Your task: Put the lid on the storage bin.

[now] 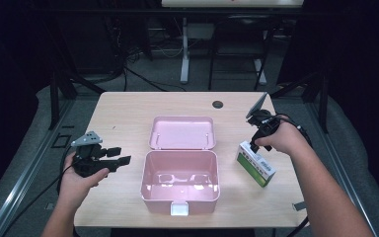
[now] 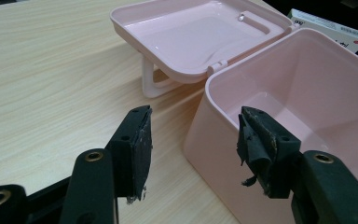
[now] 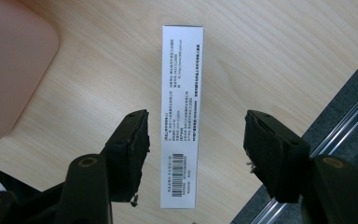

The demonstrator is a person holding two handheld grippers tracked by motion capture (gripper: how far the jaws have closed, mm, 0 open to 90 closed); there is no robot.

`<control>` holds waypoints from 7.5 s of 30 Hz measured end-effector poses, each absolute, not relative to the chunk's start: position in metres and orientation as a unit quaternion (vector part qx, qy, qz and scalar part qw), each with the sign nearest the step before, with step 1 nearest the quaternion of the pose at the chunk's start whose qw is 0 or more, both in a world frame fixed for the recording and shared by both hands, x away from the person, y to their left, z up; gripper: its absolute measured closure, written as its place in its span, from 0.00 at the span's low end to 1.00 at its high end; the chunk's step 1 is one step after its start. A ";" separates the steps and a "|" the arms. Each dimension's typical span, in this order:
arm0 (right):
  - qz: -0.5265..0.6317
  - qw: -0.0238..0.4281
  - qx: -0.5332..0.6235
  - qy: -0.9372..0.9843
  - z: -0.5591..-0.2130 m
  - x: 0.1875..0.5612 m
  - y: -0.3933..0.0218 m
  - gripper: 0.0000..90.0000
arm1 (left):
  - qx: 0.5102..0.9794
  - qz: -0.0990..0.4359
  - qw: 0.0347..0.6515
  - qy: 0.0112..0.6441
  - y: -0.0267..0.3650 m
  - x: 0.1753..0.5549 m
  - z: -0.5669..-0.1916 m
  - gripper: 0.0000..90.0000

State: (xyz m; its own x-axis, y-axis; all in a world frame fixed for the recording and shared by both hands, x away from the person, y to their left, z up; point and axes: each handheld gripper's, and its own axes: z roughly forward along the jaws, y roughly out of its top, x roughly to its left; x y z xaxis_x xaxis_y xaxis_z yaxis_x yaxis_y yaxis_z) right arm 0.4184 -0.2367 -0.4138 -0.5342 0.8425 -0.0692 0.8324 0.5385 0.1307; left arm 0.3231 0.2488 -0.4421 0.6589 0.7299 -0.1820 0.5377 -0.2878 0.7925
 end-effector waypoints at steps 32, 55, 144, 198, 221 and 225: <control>0.031 0.047 0.480 0.875 -0.443 0.419 -0.235 0.51 | 0.795 0.107 0.444 0.400 0.251 0.324 -0.443 0.50; 0.033 0.025 0.490 0.871 -0.469 0.418 -0.238 0.61 | 0.794 0.102 0.444 0.402 0.252 0.325 -0.444 0.50; 0.019 0.029 0.464 0.885 -0.452 0.411 -0.226 0.68 | 0.791 0.102 0.443 0.410 0.254 0.328 -0.448 0.50; 0.040 0.047 0.396 0.916 -0.362 0.381 -0.193 0.68 | 0.790 0.103 0.444 0.410 0.255 0.327 -0.447 0.50; 0.042 0.059 0.357 0.931 -0.337 0.371 -0.172 0.68 | 0.790 0.101 0.445 0.410 0.256 0.327 -0.447 0.50; 0.042 0.062 0.338 0.938 -0.336 0.367 -0.161 0.68 | 0.789 0.101 0.445 0.410 0.256 0.327 -0.447 0.50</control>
State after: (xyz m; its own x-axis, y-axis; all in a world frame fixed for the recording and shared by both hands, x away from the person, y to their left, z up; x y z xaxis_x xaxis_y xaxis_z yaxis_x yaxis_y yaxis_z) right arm 0.3666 -0.1611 -0.3357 -0.7644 0.6387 -0.0881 0.6282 0.7685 0.1215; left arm 0.3273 0.2558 -0.4468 0.6432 0.7374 -0.2062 0.5579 -0.2668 0.7859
